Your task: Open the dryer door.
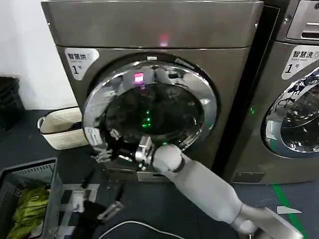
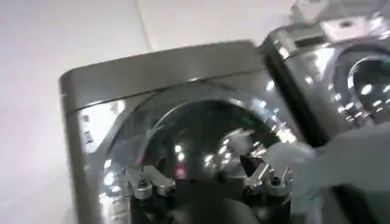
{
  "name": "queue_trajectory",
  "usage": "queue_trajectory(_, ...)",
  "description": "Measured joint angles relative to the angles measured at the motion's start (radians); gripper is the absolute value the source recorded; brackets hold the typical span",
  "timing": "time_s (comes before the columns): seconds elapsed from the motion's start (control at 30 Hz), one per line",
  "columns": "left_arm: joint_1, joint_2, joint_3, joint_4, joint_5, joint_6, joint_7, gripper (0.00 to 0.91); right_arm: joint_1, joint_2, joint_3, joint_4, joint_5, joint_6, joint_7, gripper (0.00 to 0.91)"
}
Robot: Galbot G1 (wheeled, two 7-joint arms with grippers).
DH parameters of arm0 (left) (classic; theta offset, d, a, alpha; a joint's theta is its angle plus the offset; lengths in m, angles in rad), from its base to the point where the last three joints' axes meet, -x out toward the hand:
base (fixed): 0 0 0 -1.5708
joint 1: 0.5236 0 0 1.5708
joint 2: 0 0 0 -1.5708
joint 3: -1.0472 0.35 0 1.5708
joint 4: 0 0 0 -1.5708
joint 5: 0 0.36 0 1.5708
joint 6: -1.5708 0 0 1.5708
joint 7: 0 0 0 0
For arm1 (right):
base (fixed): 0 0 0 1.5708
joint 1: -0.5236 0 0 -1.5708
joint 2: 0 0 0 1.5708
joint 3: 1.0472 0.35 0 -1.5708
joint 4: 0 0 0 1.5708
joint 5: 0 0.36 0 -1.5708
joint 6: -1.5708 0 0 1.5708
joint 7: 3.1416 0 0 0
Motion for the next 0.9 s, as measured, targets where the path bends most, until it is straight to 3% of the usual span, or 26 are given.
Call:
queue_trajectory(0.2,0.027,-0.001,-0.202,0.02,0.018,0.022,-0.025,0.907,-0.011,-0.06,-0.017,0.038,0.103,0.082,-0.131,0.907)
queue_trajectory(0.47,-0.049,0.02,-0.43,0.066,-0.039,0.096,-0.017,0.907,-0.061,-0.157,0.022,0.122,0.178,0.1,-0.354,0.907)
queue_trajectory(0.7,-0.15,0.096,-0.38,0.102,-0.115,0.183,0.008,0.907,-0.159,-0.282,0.128,0.229,0.247,0.085,-0.521,0.907)
queue_trajectory(0.9,-0.278,0.158,-0.252,0.143,-0.134,0.248,0.031,0.907,-0.321,-0.381,0.316,0.32,0.218,0.103,-0.559,0.907)
